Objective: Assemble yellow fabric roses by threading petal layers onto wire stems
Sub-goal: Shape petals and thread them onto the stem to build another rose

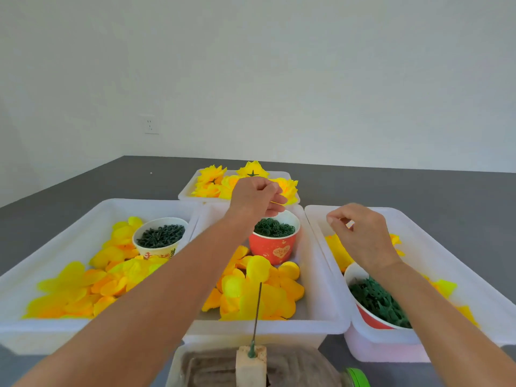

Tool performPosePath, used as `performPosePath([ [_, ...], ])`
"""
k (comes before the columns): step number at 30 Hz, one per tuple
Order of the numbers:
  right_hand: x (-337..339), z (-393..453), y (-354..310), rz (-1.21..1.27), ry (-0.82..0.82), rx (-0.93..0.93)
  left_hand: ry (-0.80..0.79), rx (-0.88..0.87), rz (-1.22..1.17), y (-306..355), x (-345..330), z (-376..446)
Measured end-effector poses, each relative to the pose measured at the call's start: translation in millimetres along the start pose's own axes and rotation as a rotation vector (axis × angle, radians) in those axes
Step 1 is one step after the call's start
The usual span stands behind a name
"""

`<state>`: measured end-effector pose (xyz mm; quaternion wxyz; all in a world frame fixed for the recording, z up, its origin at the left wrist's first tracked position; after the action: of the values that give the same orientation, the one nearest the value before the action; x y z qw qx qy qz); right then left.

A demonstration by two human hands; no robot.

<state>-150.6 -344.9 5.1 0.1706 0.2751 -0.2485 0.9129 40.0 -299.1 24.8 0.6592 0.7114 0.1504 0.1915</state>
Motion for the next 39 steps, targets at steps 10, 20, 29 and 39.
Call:
performPosePath([
  [10,-62.6,3.4,-90.5,0.272,-0.193,0.122,0.27,0.056,0.213,-33.7,112.3,9.7],
  [20,-104.0,-6.8,-82.4,0.332,-0.27,0.012,0.473,0.145,1.076,-62.0,174.3,26.8],
  [29,-107.2,-6.9,-83.4,0.297,-0.301,0.046,0.374,0.183,1.173,-82.3,173.8,33.1],
  [39,-105.2,-8.5,-80.7,0.295,-0.292,0.035,0.482,0.104,1.163,-71.6,168.5,23.5],
])
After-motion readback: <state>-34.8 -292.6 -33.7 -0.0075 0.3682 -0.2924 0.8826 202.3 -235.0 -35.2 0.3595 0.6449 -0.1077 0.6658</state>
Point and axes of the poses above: each hand's wrist, its own z-axis towards the middle knuckle, its own x-axis out of the back of the hand, y = z × x, the point moved 5 cm from there along z, towards the middle knuckle, and after that the axes turned 15 degrees about x, right-handed, at the moved point
